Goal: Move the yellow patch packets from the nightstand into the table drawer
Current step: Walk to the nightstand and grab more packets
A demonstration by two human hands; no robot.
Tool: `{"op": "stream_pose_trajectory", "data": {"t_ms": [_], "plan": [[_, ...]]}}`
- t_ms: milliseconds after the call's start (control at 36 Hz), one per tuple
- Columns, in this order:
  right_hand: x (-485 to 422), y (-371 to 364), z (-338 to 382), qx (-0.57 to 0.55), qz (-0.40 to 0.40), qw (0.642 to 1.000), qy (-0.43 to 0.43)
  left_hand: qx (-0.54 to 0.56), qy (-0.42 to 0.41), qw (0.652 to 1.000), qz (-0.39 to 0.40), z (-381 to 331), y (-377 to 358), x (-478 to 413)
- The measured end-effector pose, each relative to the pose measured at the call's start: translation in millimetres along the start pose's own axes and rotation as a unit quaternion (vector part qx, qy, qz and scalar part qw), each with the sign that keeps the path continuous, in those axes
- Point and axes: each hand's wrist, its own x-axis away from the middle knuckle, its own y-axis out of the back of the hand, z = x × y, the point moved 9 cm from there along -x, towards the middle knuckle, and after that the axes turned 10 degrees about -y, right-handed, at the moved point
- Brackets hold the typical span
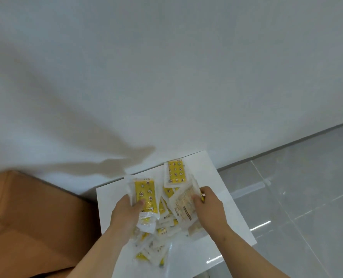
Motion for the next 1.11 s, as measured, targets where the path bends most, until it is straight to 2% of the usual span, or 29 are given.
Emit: {"op": "stream_pose_trajectory", "data": {"t_ms": [194, 417, 556, 694, 861, 1111], "plan": [[43.5, 16.7, -10.6, -0.131, -0.037, 0.99, -0.038, -0.002, -0.045, 0.998, 0.039, -23.3, 10.1, 23.8], [101.2, 88.1, -42.2, -0.251, -0.116, 0.96, -0.05, 0.094, -0.102, 0.975, 0.171, -87.1, -41.2, 91.6], [141.0, 135.5, -88.7, -0.308, -0.162, 0.935, -0.072, 0.183, -0.09, 0.95, 0.236, -109.4, -88.4, 144.8], [191.5, 173.7, -154.5, -0.362, -0.196, 0.908, -0.072, 0.231, -0.091, 0.925, 0.288, -110.6, -130.4, 210.7], [267.5, 220.7, -257.6, -0.41, -0.226, 0.881, -0.067, 0.231, -0.128, 0.908, 0.327, -95.0, -189.4, 315.0], [392.6, 281.8, -443.9, -0.436, -0.286, 0.85, -0.081, 0.231, -0.117, 0.909, 0.328, -23.1, -275.7, 494.2]]}}
